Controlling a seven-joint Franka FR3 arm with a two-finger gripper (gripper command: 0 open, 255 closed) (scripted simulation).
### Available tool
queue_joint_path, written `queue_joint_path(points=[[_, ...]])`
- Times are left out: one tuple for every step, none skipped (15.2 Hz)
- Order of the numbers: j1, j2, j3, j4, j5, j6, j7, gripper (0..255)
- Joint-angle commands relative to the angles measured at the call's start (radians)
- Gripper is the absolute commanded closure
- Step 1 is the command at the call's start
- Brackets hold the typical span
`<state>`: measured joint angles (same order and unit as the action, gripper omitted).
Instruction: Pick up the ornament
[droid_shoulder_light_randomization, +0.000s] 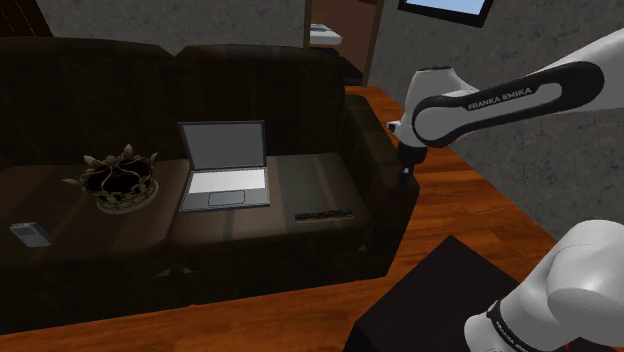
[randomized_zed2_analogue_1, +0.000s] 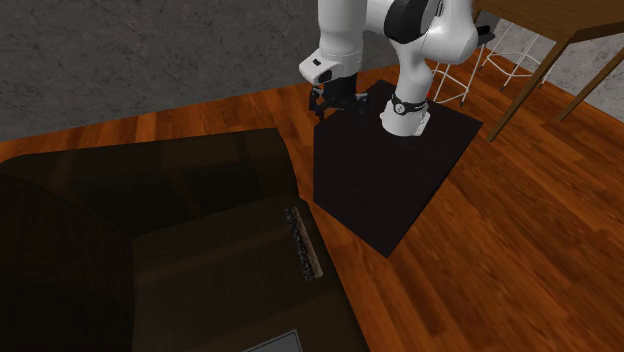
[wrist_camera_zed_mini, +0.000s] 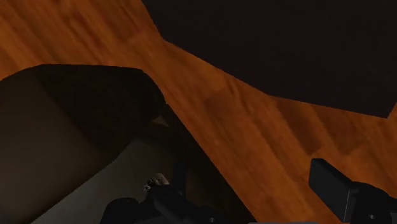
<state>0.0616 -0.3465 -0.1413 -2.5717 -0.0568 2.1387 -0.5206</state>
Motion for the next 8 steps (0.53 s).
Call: queue_joint_path(points=[[0.016, 0.084, -0.009, 0.014, 0.010, 0.088, -0.047, 0], [0.022, 0.123, -0.014, 0.022, 0.016, 0.126, -0.073, 0], [0.027, 0.162, -0.018, 0.032, 0.024, 0.162, -0.100, 0], [0.033, 0.202, -0.021, 0.044, 0.033, 0.198, -0.127, 0], [0.038, 0.243, -0.024, 0.057, 0.043, 0.232, -0.155, 0], [0.043, 0.283, -0.025, 0.071, 0.056, 0.265, -0.184, 0], [0.047, 0.324, -0.025, 0.088, 0.069, 0.296, -0.213, 0], [0.050, 0.365, -0.023, 0.105, 0.084, 0.326, -0.243, 0]])
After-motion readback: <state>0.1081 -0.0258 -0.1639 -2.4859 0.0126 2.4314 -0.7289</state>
